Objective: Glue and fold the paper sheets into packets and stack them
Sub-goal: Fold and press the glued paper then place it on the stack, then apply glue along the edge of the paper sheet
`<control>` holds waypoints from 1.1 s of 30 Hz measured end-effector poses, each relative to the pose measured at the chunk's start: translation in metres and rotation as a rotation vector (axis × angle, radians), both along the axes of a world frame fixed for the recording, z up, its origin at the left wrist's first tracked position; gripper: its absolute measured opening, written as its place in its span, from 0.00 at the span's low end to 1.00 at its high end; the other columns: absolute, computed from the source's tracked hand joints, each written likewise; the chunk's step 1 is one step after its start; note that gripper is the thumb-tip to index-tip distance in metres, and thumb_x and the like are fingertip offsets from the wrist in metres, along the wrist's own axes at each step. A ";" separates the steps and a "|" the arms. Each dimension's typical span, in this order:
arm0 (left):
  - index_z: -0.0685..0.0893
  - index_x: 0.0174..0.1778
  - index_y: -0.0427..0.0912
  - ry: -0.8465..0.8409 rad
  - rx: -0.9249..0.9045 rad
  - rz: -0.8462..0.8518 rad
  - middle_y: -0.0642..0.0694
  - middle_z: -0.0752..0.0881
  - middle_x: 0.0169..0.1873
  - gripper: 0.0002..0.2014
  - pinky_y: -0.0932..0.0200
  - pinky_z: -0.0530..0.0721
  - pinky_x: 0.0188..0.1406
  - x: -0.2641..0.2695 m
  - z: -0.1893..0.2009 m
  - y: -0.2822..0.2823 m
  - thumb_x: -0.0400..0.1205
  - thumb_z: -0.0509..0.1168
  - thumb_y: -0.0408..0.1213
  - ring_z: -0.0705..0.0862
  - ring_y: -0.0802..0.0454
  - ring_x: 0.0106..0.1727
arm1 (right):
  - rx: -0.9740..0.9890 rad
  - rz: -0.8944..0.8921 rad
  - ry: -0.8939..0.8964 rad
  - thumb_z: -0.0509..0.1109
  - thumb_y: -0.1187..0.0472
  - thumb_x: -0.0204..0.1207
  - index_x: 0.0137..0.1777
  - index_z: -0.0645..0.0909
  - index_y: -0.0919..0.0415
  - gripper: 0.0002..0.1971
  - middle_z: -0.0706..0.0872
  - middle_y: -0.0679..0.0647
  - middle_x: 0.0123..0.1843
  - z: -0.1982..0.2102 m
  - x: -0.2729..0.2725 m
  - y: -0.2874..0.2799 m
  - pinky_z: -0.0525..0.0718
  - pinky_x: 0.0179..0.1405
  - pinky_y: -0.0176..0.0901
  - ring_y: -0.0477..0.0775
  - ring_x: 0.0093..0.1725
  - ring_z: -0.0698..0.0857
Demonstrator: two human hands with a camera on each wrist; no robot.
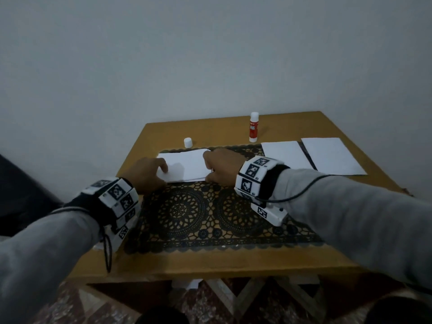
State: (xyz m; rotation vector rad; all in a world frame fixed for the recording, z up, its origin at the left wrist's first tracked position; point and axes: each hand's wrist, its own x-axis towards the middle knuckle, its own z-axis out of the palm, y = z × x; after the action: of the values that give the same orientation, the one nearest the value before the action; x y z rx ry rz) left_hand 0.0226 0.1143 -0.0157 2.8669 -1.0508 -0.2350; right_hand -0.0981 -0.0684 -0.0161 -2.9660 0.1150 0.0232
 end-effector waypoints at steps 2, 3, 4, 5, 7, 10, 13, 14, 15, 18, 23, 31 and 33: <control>0.77 0.64 0.46 -0.004 0.012 0.003 0.39 0.77 0.62 0.20 0.56 0.74 0.55 -0.004 0.003 0.003 0.77 0.72 0.42 0.76 0.45 0.55 | 0.039 -0.029 -0.058 0.70 0.53 0.77 0.50 0.75 0.59 0.11 0.82 0.55 0.49 0.004 -0.018 -0.012 0.83 0.46 0.52 0.56 0.47 0.81; 0.76 0.65 0.47 -0.015 0.004 0.001 0.39 0.76 0.61 0.21 0.55 0.74 0.56 -0.006 0.005 0.004 0.77 0.71 0.42 0.76 0.45 0.54 | 0.048 -0.057 -0.080 0.70 0.54 0.77 0.48 0.76 0.59 0.09 0.83 0.55 0.48 0.005 -0.028 -0.022 0.84 0.47 0.53 0.56 0.46 0.82; 0.76 0.65 0.47 -0.032 -0.009 -0.007 0.39 0.75 0.61 0.21 0.54 0.75 0.56 -0.009 0.009 0.003 0.77 0.71 0.43 0.76 0.45 0.52 | 0.052 -0.090 -0.093 0.69 0.56 0.77 0.47 0.77 0.60 0.08 0.84 0.55 0.47 0.007 -0.040 -0.033 0.84 0.47 0.53 0.57 0.46 0.83; 0.76 0.65 0.47 -0.054 -0.029 -0.024 0.40 0.75 0.59 0.21 0.53 0.76 0.56 -0.012 0.013 0.000 0.77 0.71 0.43 0.77 0.45 0.50 | 0.049 -0.128 -0.094 0.68 0.57 0.77 0.45 0.77 0.60 0.07 0.85 0.56 0.45 0.007 -0.052 -0.046 0.84 0.47 0.52 0.57 0.45 0.83; 0.77 0.64 0.47 -0.083 -0.073 -0.079 0.41 0.76 0.58 0.20 0.52 0.78 0.55 -0.022 0.021 -0.010 0.77 0.71 0.42 0.78 0.45 0.50 | 0.012 -0.210 -0.073 0.68 0.58 0.77 0.42 0.76 0.59 0.06 0.86 0.57 0.45 0.009 -0.075 -0.073 0.83 0.45 0.49 0.57 0.46 0.84; 0.80 0.61 0.46 -0.079 -0.133 -0.206 0.43 0.79 0.58 0.15 0.56 0.74 0.53 -0.046 0.030 -0.039 0.78 0.70 0.40 0.80 0.45 0.56 | 0.011 -0.341 -0.056 0.69 0.60 0.75 0.38 0.76 0.57 0.06 0.86 0.56 0.45 0.015 -0.106 -0.107 0.82 0.45 0.49 0.57 0.46 0.83; 0.79 0.63 0.45 -0.070 -0.118 -0.379 0.43 0.80 0.62 0.15 0.56 0.73 0.58 -0.073 0.033 -0.081 0.81 0.67 0.40 0.78 0.47 0.61 | 0.030 -0.415 -0.077 0.70 0.61 0.74 0.36 0.75 0.55 0.08 0.85 0.54 0.43 0.013 -0.127 -0.128 0.82 0.44 0.48 0.55 0.45 0.82; 0.78 0.66 0.45 -0.056 -0.090 -0.423 0.43 0.80 0.64 0.17 0.55 0.73 0.62 -0.082 0.033 -0.097 0.81 0.66 0.41 0.78 0.47 0.63 | 0.028 -0.427 -0.075 0.70 0.61 0.74 0.34 0.74 0.54 0.09 0.85 0.53 0.43 0.010 -0.131 -0.132 0.81 0.42 0.47 0.55 0.44 0.82; 0.76 0.69 0.45 -0.036 -0.057 -0.455 0.44 0.78 0.67 0.19 0.54 0.72 0.65 -0.090 0.033 -0.112 0.82 0.66 0.42 0.76 0.46 0.66 | 0.028 -0.438 -0.073 0.69 0.61 0.74 0.33 0.72 0.53 0.11 0.85 0.54 0.43 0.006 -0.134 -0.135 0.81 0.40 0.46 0.55 0.43 0.82; 0.68 0.77 0.48 0.033 0.040 -0.496 0.46 0.73 0.75 0.28 0.51 0.68 0.72 -0.106 0.029 -0.155 0.81 0.66 0.47 0.71 0.46 0.74 | 0.043 -0.452 -0.098 0.68 0.61 0.75 0.31 0.68 0.51 0.14 0.85 0.57 0.44 -0.002 -0.138 -0.140 0.83 0.42 0.49 0.58 0.44 0.83; 0.61 0.81 0.51 0.098 0.168 -0.565 0.50 0.63 0.81 0.37 0.51 0.59 0.78 -0.116 0.019 -0.204 0.78 0.69 0.52 0.63 0.48 0.80 | 0.108 -0.493 -0.172 0.67 0.61 0.74 0.37 0.74 0.56 0.06 0.86 0.57 0.46 -0.001 -0.139 -0.145 0.85 0.47 0.54 0.59 0.46 0.84; 0.61 0.81 0.54 0.093 0.181 -0.676 0.52 0.63 0.81 0.43 0.50 0.58 0.79 -0.100 0.004 -0.233 0.73 0.72 0.57 0.62 0.50 0.81 | 0.149 -0.509 -0.223 0.67 0.62 0.77 0.46 0.82 0.67 0.07 0.87 0.59 0.46 0.003 -0.141 -0.147 0.87 0.49 0.55 0.59 0.46 0.85; 0.64 0.80 0.53 0.062 0.163 -0.712 0.49 0.67 0.79 0.41 0.51 0.61 0.77 -0.098 0.004 -0.235 0.73 0.72 0.56 0.65 0.49 0.79 | 0.160 -0.518 -0.235 0.67 0.62 0.76 0.47 0.82 0.68 0.07 0.87 0.59 0.46 0.003 -0.140 -0.148 0.87 0.49 0.56 0.60 0.46 0.86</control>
State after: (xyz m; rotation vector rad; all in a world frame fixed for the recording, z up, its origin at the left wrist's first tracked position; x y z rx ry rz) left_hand -0.0758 -0.1209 -0.0120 2.4560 -2.0770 -0.4591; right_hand -0.2385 -0.2164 -0.0134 -2.6647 0.7975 -0.3616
